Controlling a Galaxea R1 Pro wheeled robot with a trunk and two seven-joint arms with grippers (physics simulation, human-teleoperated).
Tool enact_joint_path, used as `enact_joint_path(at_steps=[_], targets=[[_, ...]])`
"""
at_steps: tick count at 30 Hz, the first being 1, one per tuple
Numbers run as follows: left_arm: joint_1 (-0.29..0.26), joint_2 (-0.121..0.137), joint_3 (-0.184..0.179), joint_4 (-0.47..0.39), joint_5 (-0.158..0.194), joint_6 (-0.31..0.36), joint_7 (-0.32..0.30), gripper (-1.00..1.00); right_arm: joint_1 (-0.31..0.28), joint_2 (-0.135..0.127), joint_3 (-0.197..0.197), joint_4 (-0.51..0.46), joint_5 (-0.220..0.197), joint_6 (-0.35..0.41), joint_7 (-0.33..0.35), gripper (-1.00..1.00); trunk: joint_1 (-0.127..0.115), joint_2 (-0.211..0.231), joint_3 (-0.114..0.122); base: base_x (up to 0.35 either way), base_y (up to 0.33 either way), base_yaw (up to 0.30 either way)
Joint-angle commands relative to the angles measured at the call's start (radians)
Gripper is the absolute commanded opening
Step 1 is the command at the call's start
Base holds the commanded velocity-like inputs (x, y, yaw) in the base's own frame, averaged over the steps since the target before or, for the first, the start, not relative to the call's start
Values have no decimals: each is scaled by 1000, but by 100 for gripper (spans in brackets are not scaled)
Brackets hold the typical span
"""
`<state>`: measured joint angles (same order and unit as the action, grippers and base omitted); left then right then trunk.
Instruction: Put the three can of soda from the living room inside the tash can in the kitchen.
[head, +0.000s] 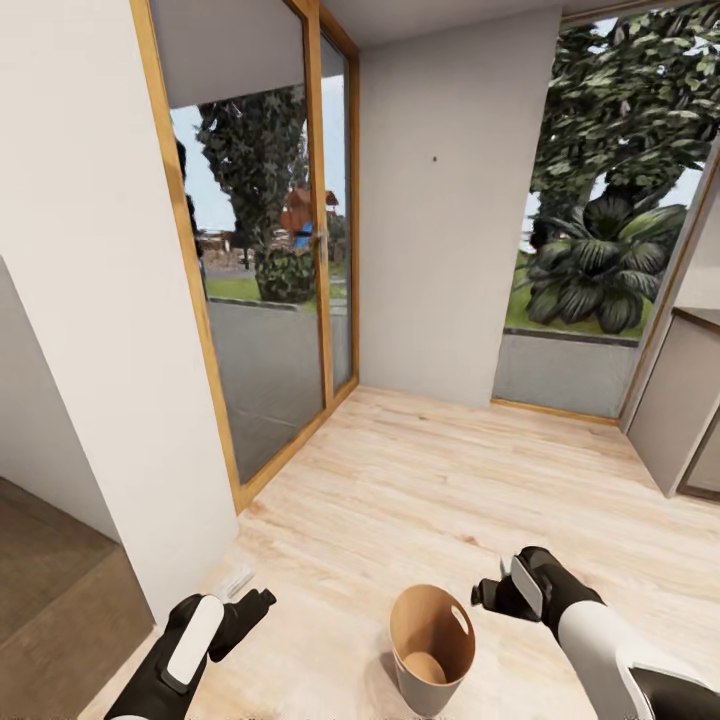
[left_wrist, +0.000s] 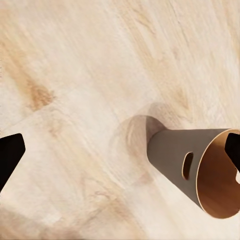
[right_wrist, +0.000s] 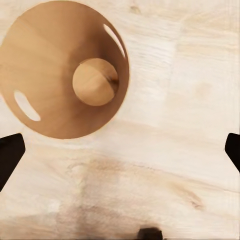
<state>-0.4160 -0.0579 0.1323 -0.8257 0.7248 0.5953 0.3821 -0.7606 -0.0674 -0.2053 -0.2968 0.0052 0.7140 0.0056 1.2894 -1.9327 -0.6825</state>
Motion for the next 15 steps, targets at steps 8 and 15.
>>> enact_joint_path(at_steps=[8, 15], targets=[[2, -1, -2, 0, -4, -2, 3, 100, 0, 4, -20, 20, -9, -4, -1, 100, 31, -56, -25, 0, 0, 0], [4, -2, -4, 0, -5, -3, 3, 100, 0, 5, -22, 22, -10, -10, -1, 100, 58, -105, -47, 0, 0, 0]])
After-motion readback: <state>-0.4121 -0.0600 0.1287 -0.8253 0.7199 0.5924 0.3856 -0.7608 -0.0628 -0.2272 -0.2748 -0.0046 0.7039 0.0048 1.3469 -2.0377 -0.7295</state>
